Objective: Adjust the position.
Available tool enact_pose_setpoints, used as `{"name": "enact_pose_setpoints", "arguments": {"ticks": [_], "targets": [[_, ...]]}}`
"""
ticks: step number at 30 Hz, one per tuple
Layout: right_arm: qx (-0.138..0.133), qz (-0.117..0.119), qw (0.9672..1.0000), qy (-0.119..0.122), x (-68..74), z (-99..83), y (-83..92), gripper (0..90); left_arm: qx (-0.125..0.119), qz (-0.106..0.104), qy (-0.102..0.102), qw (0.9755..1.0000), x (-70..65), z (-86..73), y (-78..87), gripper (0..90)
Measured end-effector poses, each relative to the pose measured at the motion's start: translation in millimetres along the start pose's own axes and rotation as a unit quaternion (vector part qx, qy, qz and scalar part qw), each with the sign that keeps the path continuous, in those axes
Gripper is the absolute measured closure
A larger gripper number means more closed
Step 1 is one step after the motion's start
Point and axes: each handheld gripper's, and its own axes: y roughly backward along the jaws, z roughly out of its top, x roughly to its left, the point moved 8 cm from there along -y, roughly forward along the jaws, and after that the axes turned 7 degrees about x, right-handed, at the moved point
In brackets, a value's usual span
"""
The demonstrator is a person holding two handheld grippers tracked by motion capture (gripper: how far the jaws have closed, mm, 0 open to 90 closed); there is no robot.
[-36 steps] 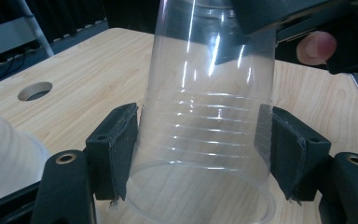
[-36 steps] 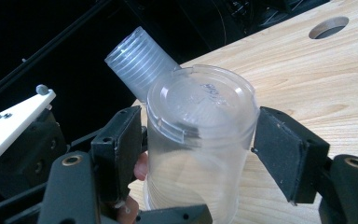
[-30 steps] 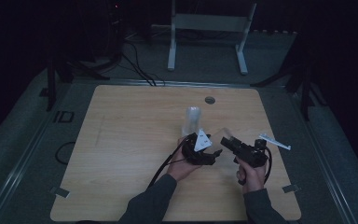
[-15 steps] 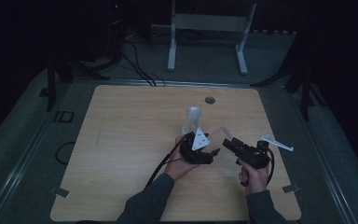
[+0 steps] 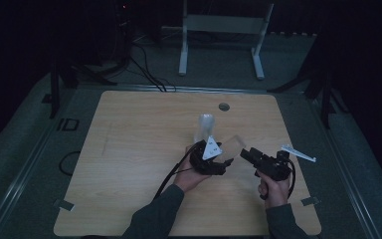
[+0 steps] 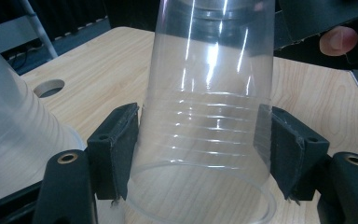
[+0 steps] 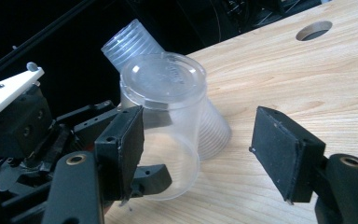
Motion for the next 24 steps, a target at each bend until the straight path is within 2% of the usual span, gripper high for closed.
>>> {"name": "enact_pose_setpoints", "arguments": {"ticks": [10, 16, 20, 24], "targets": [[0.004, -0.011, 0.9999, 0.011, -4.4, 0.9, 6.4, 36.6, -0.001, -0.008, 0.000, 1.0000, 0.9, 0.4, 2.7, 32.0], [0.016, -0.038, 0.9981, 0.046, -1.5, 1.1, 7.7, 38.1, -0.001, -0.012, -0.002, 0.9999, 1.8, 1.3, 4.9, 32.2], [0.022, -0.046, 0.9966, 0.065, 1.4, 2.7, 8.4, 38.1, -0.002, -0.016, -0.002, 0.9999, 2.5, 3.3, 7.4, 32.2], [0.027, -0.049, 0.9958, 0.073, 2.7, 4.7, 9.1, 38.5, -0.003, -0.018, -0.003, 0.9998, 4.6, 6.1, 10.5, 32.3]]}}
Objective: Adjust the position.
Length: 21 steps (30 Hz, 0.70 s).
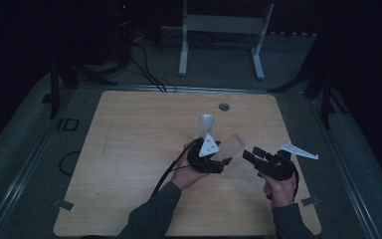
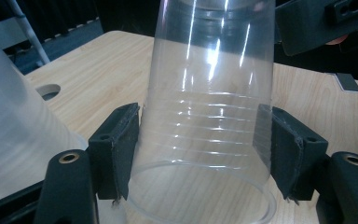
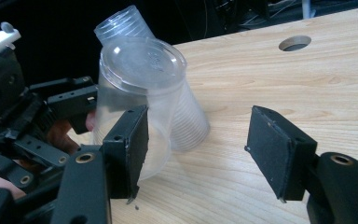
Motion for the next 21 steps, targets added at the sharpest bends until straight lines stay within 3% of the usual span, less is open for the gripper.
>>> {"name": "enact_pose_setpoints", "arguments": {"ticks": [21], "targets": [[0.027, -0.020, 0.9985, 0.044, -2.6, 6.4, 6.4, 38.3, 0.006, -0.004, -0.008, 0.9999, 4.9, 2.5, 8.2, 32.4]]}}
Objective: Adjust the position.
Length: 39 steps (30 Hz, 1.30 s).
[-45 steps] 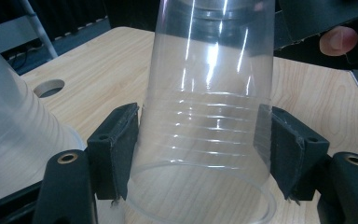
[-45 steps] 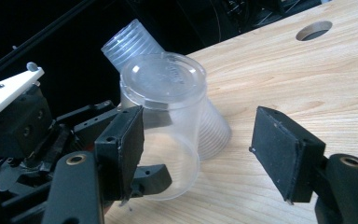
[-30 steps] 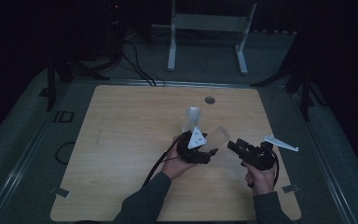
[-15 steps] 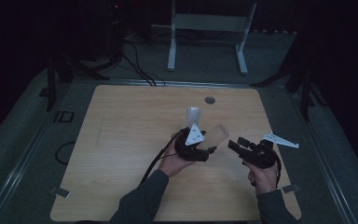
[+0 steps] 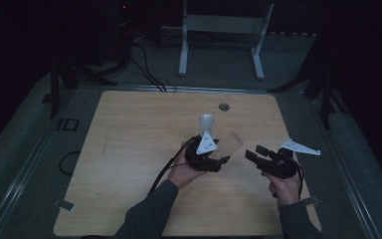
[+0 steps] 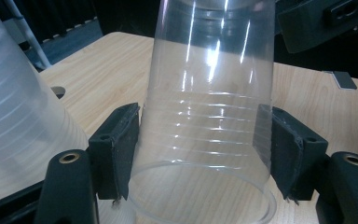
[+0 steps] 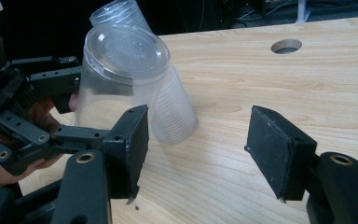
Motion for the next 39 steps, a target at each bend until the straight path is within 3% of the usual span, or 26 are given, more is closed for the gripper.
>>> {"name": "enact_pose_setpoints", "arguments": {"ticks": [16, 22, 39], "targets": [[0.025, -0.004, 0.9992, 0.032, 2.5, 3.7, 0.4, 34.9, 0.007, 0.000, -0.009, 0.9999, 2.9, 1.0, 4.6, 32.4], [0.037, -0.003, 0.9979, 0.053, 6.7, 6.6, 0.7, 34.6, 0.010, 0.001, -0.013, 0.9999, 4.1, 1.4, 6.1, 32.4], [0.058, -0.009, 0.9950, 0.081, 8.0, 7.7, 2.5, 34.8, 0.023, -0.008, -0.024, 0.9994, 1.8, -2.0, 5.4, 32.4]]}}
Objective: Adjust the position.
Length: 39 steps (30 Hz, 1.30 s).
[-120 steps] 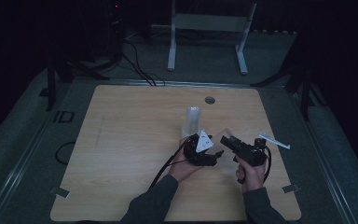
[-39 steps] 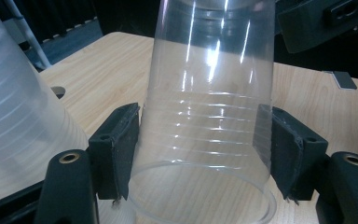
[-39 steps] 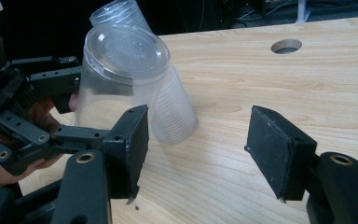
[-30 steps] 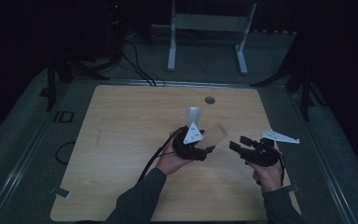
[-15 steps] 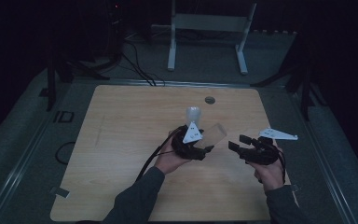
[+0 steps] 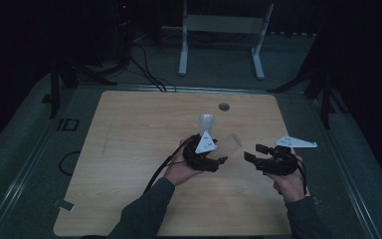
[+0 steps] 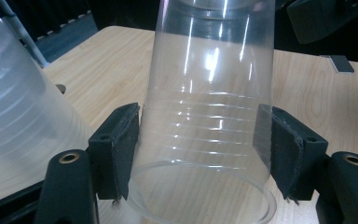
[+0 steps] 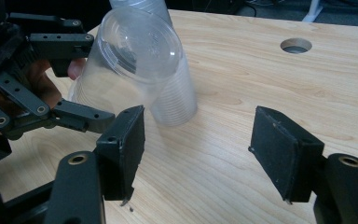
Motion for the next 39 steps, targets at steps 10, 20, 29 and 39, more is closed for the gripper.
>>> {"name": "enact_pose_setpoints", "arguments": {"ticks": [10, 20, 29, 39], "targets": [[0.017, 0.001, 0.9996, 0.021, 1.5, -2.3, 1.3, 37.0, 0.011, -0.008, -0.005, 0.9999, 1.0, -4.9, 0.1, 32.4], [0.027, -0.003, 0.9991, 0.031, 0.0, -2.8, 3.7, 38.4, 0.016, -0.015, -0.006, 0.9998, 3.4, -9.0, 0.9, 32.3], [0.037, 0.002, 0.9982, 0.048, 1.8, -2.6, 5.6, 41.3, 0.024, -0.023, -0.016, 0.9993, 3.1, -14.0, 1.3, 32.4], [0.058, 0.003, 0.9953, 0.078, 7.7, -4.4, 2.7, 42.4, 0.035, -0.023, -0.022, 0.9989, 4.5, -19.0, 0.8, 32.3]]}}
